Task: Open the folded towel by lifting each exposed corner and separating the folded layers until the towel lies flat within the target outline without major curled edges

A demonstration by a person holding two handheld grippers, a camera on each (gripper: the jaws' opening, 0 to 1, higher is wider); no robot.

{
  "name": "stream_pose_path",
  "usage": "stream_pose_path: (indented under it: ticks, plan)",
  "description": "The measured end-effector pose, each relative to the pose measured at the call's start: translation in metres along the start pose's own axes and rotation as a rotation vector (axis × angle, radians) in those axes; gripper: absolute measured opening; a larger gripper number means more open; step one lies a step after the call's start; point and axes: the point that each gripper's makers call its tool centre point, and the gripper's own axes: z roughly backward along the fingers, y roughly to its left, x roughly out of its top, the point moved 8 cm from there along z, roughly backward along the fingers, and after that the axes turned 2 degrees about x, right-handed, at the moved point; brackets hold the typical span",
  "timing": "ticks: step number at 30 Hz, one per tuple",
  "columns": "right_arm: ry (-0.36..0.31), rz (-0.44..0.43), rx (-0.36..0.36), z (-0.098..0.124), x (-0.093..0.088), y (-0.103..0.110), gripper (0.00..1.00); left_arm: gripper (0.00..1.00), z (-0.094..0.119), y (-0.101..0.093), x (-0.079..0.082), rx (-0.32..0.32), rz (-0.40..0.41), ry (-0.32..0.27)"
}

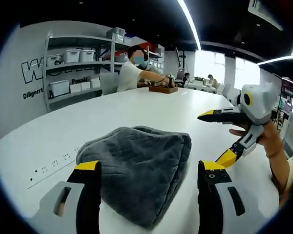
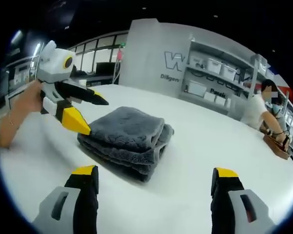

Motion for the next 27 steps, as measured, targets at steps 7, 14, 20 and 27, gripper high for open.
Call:
stream_pose_path:
  ticks: [7,14,20,27]
  plan:
    - [0.015,0.031,0.061,0.001,-0.001,0.009,0.99,0.51,-0.010,-0.011,0.003,0.035,-0.156,-0.024]
    - [0.037,0.035,0.073,-0.002,-0.004,0.011,0.99,0.36,-0.020,-0.021,0.001,0.025,-0.198,-0.011]
    - [0.033,0.031,0.067,-0.001,-0.003,0.010,0.99,0.22,-0.025,-0.025,-0.001,0.024,-0.249,0.001]
    - [0.038,0.033,0.067,-0.001,-0.003,0.010,0.99,0.05,-0.026,-0.027,-0.009,-0.043,-0.156,0.007]
